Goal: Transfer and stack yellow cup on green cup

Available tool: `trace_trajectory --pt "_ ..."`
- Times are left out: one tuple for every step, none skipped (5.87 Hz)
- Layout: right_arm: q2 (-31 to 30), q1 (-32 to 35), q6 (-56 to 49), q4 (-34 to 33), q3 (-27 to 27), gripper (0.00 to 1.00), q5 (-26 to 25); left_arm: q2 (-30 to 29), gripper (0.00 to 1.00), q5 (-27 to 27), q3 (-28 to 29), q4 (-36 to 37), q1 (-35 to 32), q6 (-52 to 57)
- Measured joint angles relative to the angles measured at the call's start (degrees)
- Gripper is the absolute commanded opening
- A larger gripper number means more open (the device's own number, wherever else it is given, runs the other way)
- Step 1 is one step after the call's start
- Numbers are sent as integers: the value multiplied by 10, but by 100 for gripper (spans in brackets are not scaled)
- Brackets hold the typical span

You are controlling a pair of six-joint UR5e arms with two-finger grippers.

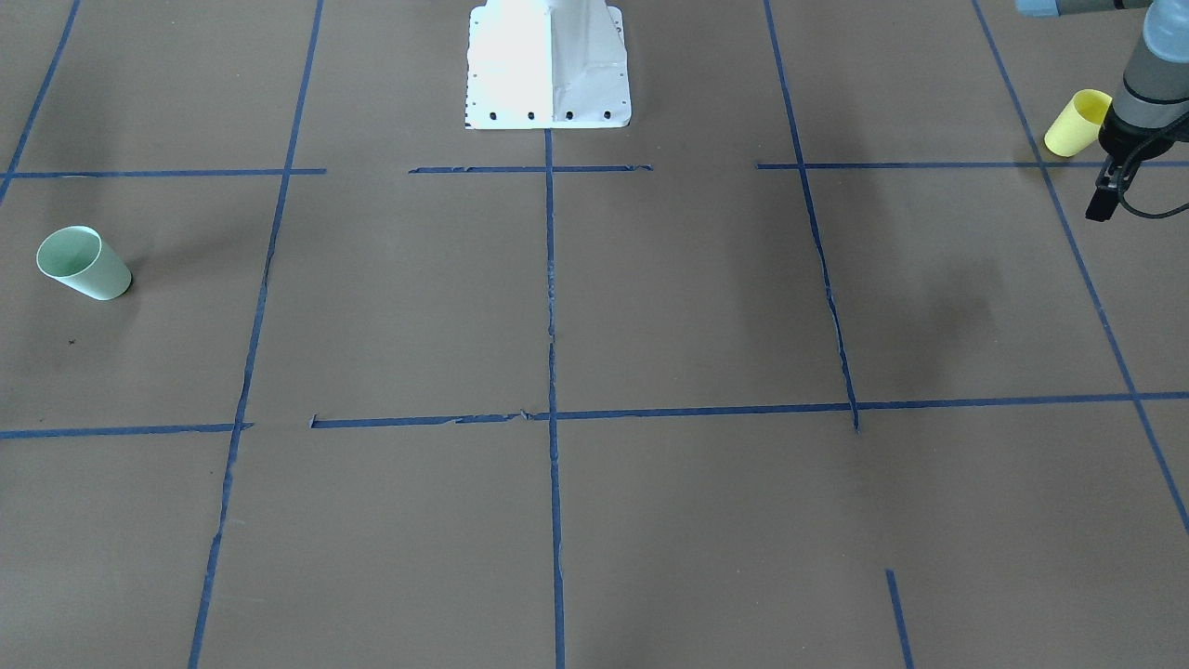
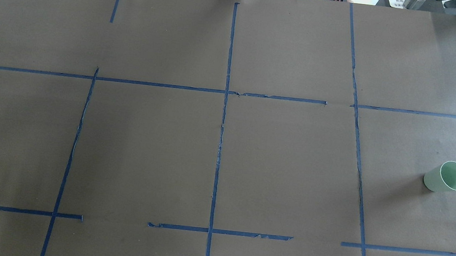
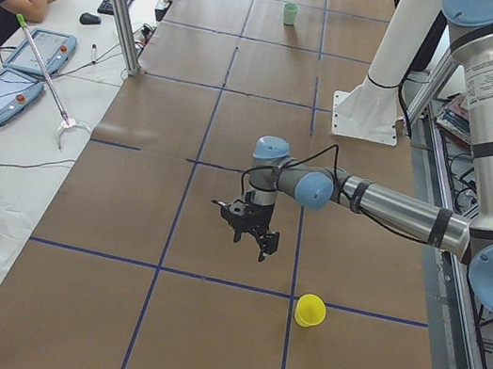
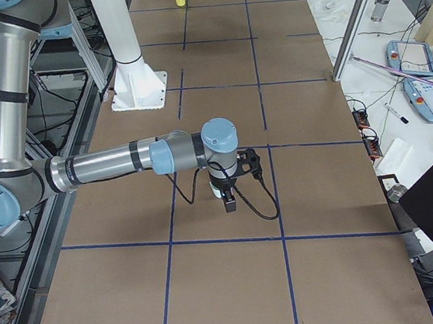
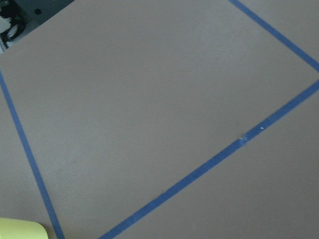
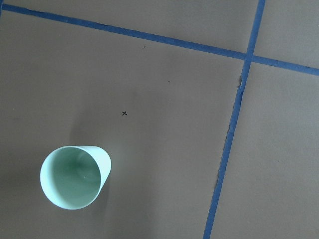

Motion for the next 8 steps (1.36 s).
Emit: trace_trajectory --pt "0 -1 0 0 0 100 -2 0 100 40 -1 50 29 -57" --pt "0 -1 -1 0 -1 100 -7 -2 100 75 -4 98 50 -111" --pt "0 -2 -1 0 -2 100 -12 -4 100 93 -5 146 70 -164" --pt "-1 -2 -1 0 -2 100 -13 -5 100 99 1 195 106 -233" --pt "-3 -2 -2 0 -2 100 -12 -19 100 100 11 258 153 -321" --pt "-7 -2 -3 0 -2 100 -10 -42 100 99 17 327 184 -392" --pt "-11 -2 -3 0 -1 100 -9 -59 100 98 32 364 198 -444" --pt "-13 -2 -4 0 -2 100 -9 -74 100 97 56 377 211 -476"
